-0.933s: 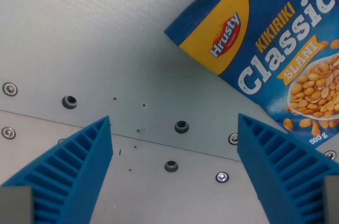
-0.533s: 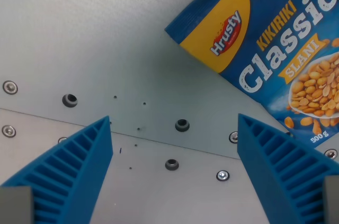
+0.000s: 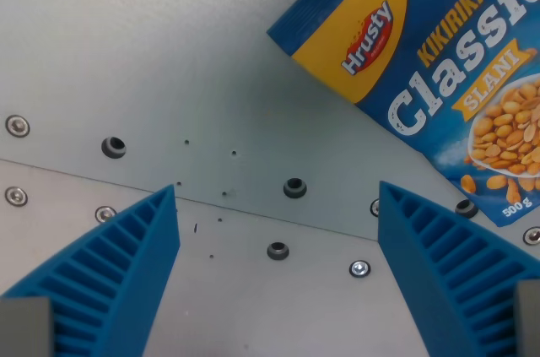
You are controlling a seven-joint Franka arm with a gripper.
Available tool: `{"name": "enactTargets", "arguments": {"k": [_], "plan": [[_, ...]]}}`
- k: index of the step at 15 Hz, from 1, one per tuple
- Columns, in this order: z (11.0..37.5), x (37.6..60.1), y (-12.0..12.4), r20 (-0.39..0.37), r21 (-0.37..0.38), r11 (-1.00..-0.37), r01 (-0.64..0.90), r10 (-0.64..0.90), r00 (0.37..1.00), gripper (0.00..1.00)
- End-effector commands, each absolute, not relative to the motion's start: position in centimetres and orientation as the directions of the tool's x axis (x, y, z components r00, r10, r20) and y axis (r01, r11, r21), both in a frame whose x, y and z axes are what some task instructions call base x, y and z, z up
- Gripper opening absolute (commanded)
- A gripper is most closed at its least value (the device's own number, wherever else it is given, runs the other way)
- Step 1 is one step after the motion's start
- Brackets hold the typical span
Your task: Rotate around base positive y
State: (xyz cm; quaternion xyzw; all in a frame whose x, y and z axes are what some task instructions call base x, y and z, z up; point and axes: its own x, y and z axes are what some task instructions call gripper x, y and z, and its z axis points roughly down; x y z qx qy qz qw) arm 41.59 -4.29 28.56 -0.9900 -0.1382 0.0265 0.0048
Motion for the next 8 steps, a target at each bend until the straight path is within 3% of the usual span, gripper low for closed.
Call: {"name": "enactTargets", "arguments": {"k": [1, 8], "plan": [[29.24, 42.17, -4.33, -0.204, -0.057, -0.962, 0.268, 0.274, 0.94, 1.0], [29.24, 42.17, -4.33, -0.291, -0.082, -0.962, 0.261, 0.274, 0.917, 1.0]]}}
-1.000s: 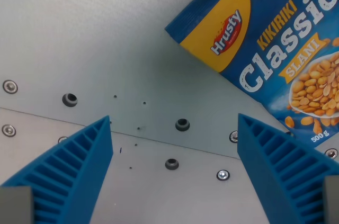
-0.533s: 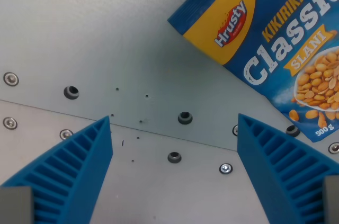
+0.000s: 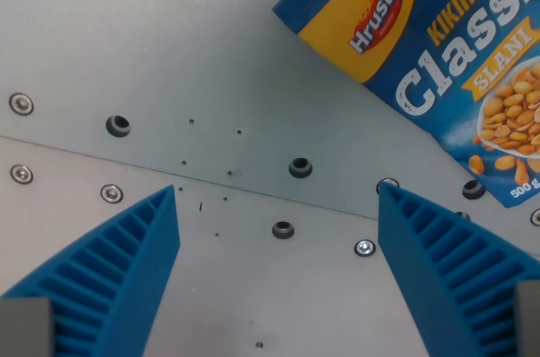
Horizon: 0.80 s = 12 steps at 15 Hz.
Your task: Rotate around base positive y
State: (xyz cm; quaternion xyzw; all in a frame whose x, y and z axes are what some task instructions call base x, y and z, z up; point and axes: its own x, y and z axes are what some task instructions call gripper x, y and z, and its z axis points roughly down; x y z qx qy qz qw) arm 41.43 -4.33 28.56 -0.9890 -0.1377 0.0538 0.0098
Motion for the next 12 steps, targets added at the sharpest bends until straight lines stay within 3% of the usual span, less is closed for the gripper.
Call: {"name": "enactTargets", "arguments": {"k": [1, 12], "plan": [[29.24, 42.17, -4.33, -0.303, -0.085, -0.962, 0.26, 0.274, 0.913, 1.0], [29.24, 42.17, -4.33, -0.433, -0.122, -0.962, 0.244, 0.273, 0.859, 1.0]]}}
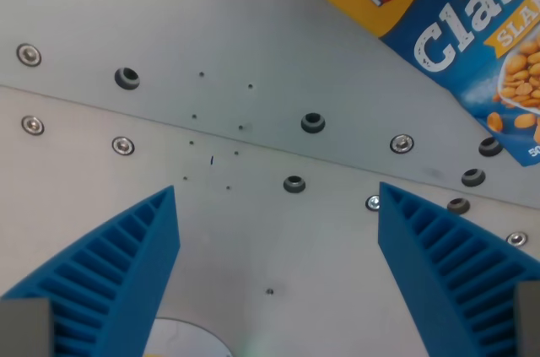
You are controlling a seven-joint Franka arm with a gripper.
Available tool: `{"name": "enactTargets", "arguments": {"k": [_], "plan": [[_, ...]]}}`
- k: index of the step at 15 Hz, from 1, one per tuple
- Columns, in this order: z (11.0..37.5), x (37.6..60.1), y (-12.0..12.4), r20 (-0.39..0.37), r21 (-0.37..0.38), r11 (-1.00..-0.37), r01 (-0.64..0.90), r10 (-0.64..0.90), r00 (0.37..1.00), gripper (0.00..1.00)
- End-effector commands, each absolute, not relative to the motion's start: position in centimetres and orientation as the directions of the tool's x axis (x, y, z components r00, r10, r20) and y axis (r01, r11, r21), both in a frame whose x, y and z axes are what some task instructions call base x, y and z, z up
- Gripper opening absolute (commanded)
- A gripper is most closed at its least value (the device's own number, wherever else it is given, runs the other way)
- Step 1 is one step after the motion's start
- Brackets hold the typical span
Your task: Rotate around base positive y
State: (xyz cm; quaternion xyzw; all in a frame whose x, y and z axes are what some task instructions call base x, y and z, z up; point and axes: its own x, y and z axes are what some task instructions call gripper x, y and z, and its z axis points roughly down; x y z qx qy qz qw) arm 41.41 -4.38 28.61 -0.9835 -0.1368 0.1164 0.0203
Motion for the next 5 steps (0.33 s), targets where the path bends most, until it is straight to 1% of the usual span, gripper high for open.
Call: {"name": "enactTargets", "arguments": {"k": [1, 5], "plan": [[29.24, 42.17, -4.33, -0.445, -0.125, -0.962, 0.242, 0.273, 0.853, 1.0], [29.24, 42.17, -4.33, -0.489, -0.138, -0.962, 0.234, 0.272, 0.829, 1.0]]}}
